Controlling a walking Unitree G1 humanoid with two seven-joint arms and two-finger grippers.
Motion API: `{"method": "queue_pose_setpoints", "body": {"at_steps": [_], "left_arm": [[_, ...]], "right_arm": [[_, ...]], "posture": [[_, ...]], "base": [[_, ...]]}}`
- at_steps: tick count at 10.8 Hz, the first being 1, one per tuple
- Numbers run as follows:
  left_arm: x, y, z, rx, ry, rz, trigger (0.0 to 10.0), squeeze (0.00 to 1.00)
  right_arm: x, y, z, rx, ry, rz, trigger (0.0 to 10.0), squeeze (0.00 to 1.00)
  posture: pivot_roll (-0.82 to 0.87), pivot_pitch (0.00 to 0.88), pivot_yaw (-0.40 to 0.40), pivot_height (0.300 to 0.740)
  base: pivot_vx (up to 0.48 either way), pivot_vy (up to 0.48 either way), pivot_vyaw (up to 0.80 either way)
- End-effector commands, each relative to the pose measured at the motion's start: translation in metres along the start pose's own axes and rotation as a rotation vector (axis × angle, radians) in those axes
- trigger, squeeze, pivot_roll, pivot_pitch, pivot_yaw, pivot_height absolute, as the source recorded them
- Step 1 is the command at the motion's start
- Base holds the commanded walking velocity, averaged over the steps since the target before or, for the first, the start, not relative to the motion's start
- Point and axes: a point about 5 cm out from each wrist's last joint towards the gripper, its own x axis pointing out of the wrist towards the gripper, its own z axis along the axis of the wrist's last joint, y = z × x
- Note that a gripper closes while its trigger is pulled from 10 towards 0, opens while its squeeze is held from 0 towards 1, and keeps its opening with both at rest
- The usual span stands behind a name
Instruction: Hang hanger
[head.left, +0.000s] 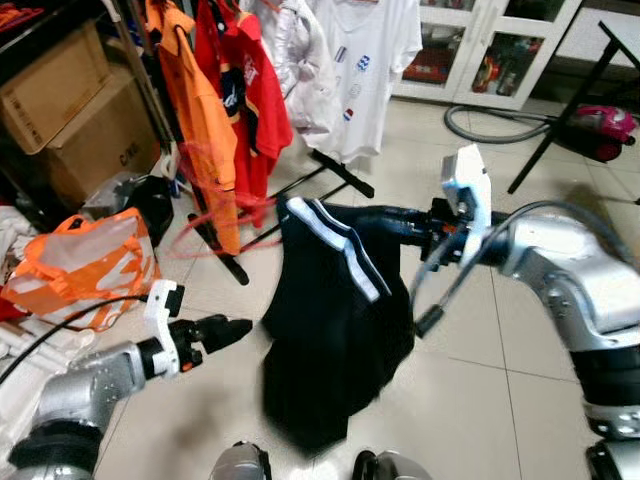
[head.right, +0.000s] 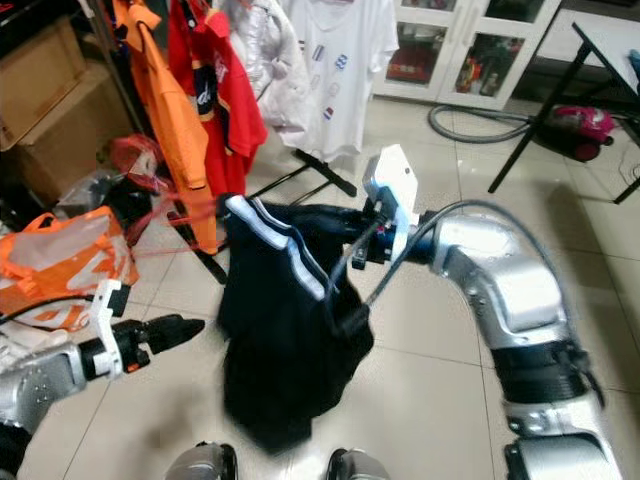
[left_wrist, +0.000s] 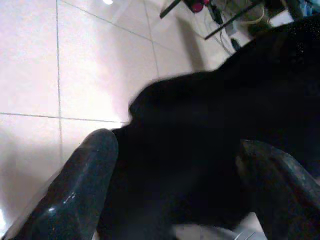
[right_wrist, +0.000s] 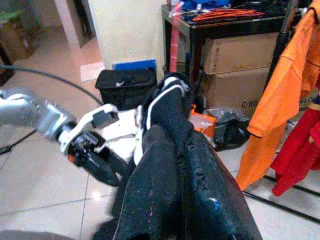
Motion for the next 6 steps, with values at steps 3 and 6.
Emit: {"method": "queue_pose_setpoints", "body": {"at_steps": [3, 6], "left_arm": [[0.014, -0.01, -0.016, -0.083, 0.0, 0.004, 10.0, 0.0], [0.005, -0.007, 0.021, -0.077, -0.196, 0.027, 10.0, 0.0]], "right_arm": [[0.001, 0.002, 0.009, -0.024, -0.085, 0.012, 0.0, 0.0], [-0.007, 0.005, 0.002, -0.058, -0.016, 0.064, 0.0, 0.0]], "posture": [[0.01, 0.16, -0.011, 0.74], [0.0, 0.149, -0.012, 0.74]], "base": [[0.0, 0.0, 0.0], [0.0, 0.0, 0.0]]}}
